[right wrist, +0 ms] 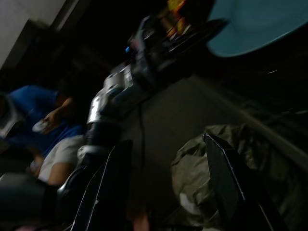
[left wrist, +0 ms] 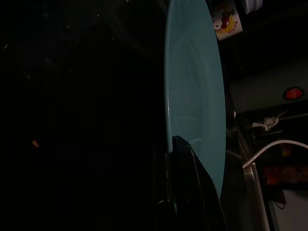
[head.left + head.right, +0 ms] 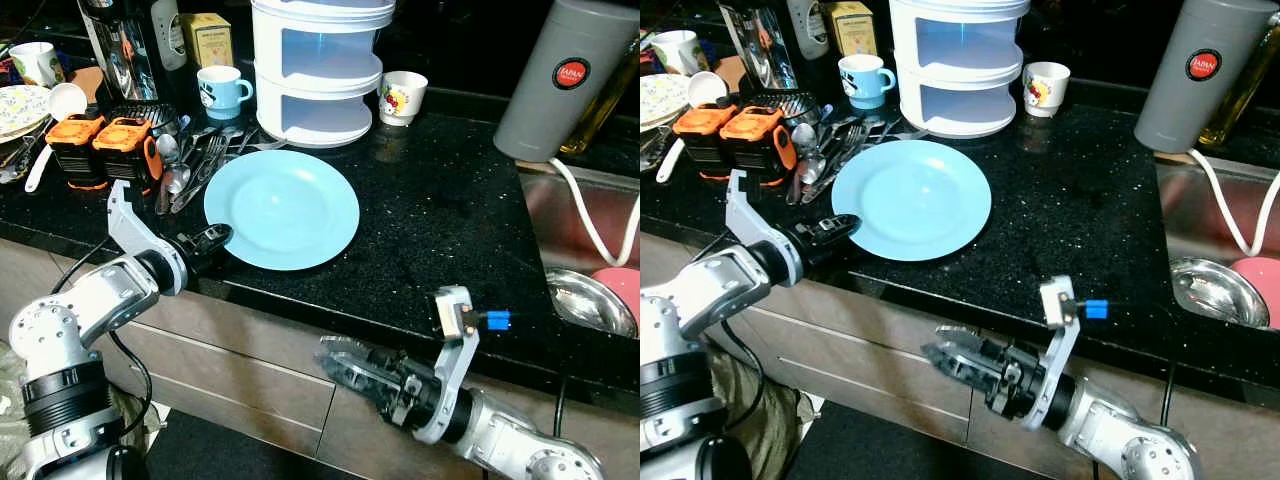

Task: Kitchen organization

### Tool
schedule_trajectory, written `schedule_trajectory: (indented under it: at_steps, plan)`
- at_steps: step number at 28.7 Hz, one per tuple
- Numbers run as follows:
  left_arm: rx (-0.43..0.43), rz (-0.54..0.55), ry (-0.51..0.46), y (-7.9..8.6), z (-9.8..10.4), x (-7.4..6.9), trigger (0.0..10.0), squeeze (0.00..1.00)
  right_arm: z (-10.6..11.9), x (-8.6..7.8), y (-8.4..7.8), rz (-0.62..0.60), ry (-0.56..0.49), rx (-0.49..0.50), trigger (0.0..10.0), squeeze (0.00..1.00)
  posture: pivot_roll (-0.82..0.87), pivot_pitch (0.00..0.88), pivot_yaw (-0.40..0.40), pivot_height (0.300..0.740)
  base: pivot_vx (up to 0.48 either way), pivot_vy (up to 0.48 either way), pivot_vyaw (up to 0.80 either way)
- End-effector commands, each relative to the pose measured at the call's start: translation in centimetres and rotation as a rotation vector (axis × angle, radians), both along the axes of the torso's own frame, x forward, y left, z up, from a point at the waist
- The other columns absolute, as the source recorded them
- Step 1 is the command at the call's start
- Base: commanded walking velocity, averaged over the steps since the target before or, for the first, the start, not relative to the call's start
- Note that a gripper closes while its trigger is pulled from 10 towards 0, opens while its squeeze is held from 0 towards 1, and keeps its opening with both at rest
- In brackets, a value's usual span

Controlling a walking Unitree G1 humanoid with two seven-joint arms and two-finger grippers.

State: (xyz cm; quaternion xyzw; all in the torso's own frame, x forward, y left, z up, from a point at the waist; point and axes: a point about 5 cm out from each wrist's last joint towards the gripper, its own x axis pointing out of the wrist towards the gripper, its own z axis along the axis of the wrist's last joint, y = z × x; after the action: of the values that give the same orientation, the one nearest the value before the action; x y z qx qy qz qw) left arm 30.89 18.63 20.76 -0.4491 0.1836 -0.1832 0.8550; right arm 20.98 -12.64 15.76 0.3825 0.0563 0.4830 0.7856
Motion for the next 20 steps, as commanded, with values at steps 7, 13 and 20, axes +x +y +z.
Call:
schedule_trajectory:
  at_steps: [7, 13, 20]
  plan:
    - [-0.010, -0.020, -0.208, -1.8, 3.8, 0.0, 0.0, 0.00, -0.5, 0.4, -0.9, -0.110, 0.053, 0.010, 10.0, 0.00, 0.04, 0.053, 0.029, 0.740, 0.000, 0.000, 0.00]
    - [-0.059, -0.090, -0.319, -3.3, 5.2, -0.4, 0.0, 0.00, -0.5, 0.3, -0.9, -0.137, 0.066, 0.034, 10.0, 0.00, 0.03, 0.050, 0.043, 0.740, 0.000, 0.000, -0.79]
    - [-0.078, -0.187, -0.377, -5.6, 5.9, -0.9, 10.0, 0.00, 0.0, 0.2, -1.4, -0.207, 0.033, 0.088, 10.0, 0.00, 0.02, 0.046, 0.059, 0.740, 0.000, 0.000, -0.80]
